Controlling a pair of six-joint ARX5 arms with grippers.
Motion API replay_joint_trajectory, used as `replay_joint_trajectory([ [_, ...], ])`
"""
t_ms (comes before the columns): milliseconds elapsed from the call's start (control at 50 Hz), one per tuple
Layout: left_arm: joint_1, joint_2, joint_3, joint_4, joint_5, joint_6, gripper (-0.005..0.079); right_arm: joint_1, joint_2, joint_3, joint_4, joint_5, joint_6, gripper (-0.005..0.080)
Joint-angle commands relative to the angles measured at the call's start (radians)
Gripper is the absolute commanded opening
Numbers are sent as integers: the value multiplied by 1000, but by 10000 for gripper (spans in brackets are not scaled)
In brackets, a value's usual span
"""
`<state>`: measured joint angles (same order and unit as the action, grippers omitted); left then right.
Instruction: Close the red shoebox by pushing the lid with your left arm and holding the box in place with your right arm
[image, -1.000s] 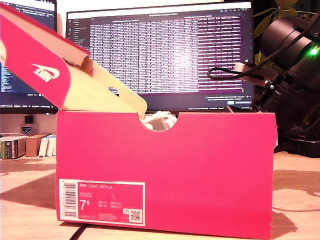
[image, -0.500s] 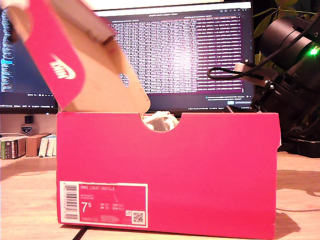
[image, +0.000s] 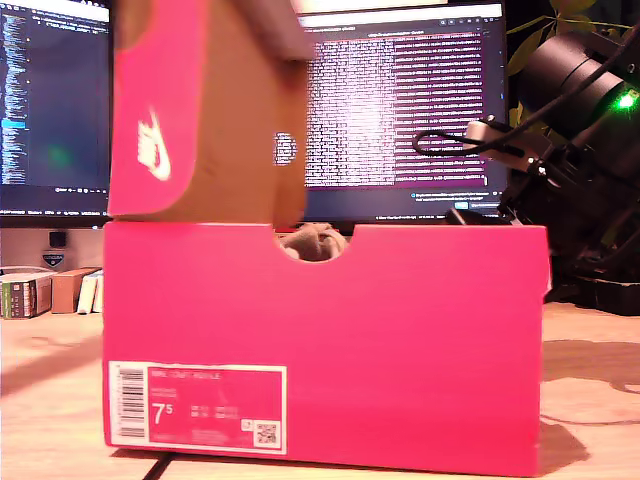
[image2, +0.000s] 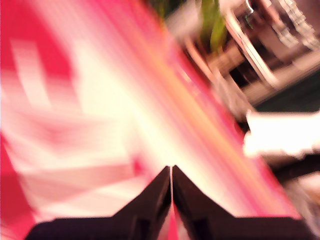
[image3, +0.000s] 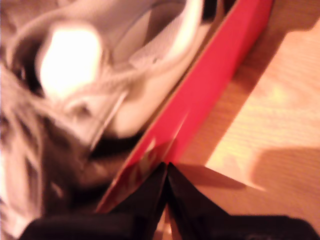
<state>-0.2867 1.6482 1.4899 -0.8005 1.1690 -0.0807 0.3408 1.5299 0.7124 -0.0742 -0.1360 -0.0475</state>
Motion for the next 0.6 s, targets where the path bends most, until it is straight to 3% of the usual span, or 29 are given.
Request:
replay_joint_trajectory([
  [0,-10,11,-1,36,2,-22,-19,-43,0,16,-34,100,-43,-13],
  [120,-41,11,16,43,0,-26,-19,-114,-19,23,-106,324,-129,-13],
  [160,-46,11,26,39,0,-26,-19,-146,-24,23,-113,449,-164,-12],
  [240,-47,4,47,34,0,-26,-19,-210,-43,23,-131,521,-187,-12],
  [400,-47,-37,77,31,-8,-24,-19,-311,-112,39,-149,481,-164,-12],
  [500,-41,-76,79,30,-78,14,-19,-316,-171,76,-201,280,-103,-12],
  [540,-39,-97,79,28,-104,21,-19,-312,-193,92,-207,243,-74,-12],
  [580,-39,-119,79,25,-179,70,-19,-304,-217,108,-213,164,-47,-12],
])
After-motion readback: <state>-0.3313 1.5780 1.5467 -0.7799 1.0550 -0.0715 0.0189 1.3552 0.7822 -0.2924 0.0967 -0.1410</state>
